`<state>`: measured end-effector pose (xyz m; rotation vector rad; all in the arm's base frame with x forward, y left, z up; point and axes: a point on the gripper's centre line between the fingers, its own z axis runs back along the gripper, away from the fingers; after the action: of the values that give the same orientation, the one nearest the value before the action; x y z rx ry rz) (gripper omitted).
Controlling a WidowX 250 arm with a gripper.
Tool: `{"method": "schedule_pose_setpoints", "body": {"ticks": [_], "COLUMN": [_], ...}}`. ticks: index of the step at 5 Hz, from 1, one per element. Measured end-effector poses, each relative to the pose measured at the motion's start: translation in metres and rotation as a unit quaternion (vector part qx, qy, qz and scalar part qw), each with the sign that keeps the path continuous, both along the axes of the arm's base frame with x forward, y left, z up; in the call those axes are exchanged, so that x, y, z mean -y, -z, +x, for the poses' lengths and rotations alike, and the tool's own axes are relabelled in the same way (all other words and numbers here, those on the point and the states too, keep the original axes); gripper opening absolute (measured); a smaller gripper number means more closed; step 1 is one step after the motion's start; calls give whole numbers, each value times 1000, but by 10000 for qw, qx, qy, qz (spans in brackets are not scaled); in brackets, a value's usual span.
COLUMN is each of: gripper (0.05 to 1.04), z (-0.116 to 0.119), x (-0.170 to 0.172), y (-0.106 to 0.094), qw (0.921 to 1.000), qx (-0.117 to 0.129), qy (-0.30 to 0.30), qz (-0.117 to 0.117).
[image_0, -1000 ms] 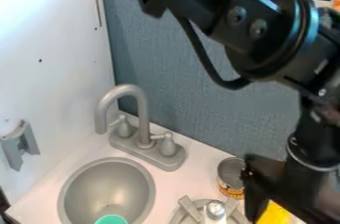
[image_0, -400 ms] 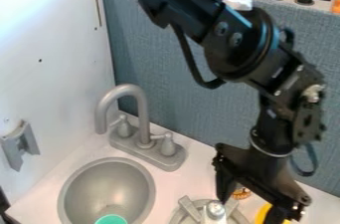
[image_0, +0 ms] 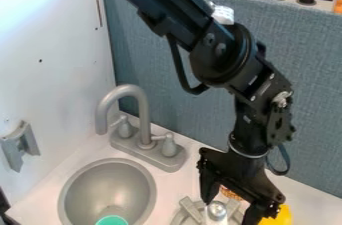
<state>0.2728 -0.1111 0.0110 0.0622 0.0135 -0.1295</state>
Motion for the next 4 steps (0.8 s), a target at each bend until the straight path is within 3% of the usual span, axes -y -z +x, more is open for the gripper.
{"method": "schedule_pose_setpoints", "body": {"ticks": [1, 4], "gripper": [1003, 1003], "z": [0, 11], "x": [-8, -23], "y": [9, 30], "qw": [9999, 9993], "qx": [-136, -150], "qy": [47, -315], "qz": [89, 104]}}
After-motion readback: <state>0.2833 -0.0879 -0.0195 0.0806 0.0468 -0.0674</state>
